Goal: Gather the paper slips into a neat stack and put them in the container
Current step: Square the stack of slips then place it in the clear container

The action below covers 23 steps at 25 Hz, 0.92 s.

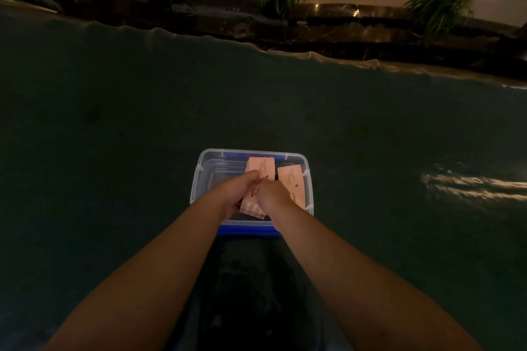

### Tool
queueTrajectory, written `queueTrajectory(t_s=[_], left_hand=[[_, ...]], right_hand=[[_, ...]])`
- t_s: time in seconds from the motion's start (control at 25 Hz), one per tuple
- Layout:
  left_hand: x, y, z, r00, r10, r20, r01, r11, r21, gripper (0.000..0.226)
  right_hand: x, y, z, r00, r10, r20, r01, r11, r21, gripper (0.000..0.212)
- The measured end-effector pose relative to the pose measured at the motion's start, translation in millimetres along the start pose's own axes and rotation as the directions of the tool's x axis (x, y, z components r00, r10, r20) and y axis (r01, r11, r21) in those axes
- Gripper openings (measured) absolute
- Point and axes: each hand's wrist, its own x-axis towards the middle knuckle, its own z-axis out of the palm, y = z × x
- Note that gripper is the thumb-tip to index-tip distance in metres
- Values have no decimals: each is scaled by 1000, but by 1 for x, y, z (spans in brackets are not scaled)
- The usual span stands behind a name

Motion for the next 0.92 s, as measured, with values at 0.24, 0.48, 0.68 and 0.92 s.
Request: queueTrajectory(t_s=[0.24,0.48,0.68,0.92], left_hand=[[1,-3,4,998,8,-69,4,983,185,19],[1,-5,7,996,27,-80,-8,975,223,16],[7,-4,16,968,37,-246,28,966,256,20],[-5,1,15,975,22,-221,45,954,295,16]], right_hand=[[6,6,-2,992,-120,-39,101,940,-325,15],[7,15,-2,953,-260,-158,196,922,-335,17],[0,17,-2,929,-338,-148,238,856,-458,21],[-2,16,-4,873,-452,-184,255,743,-618,19]])
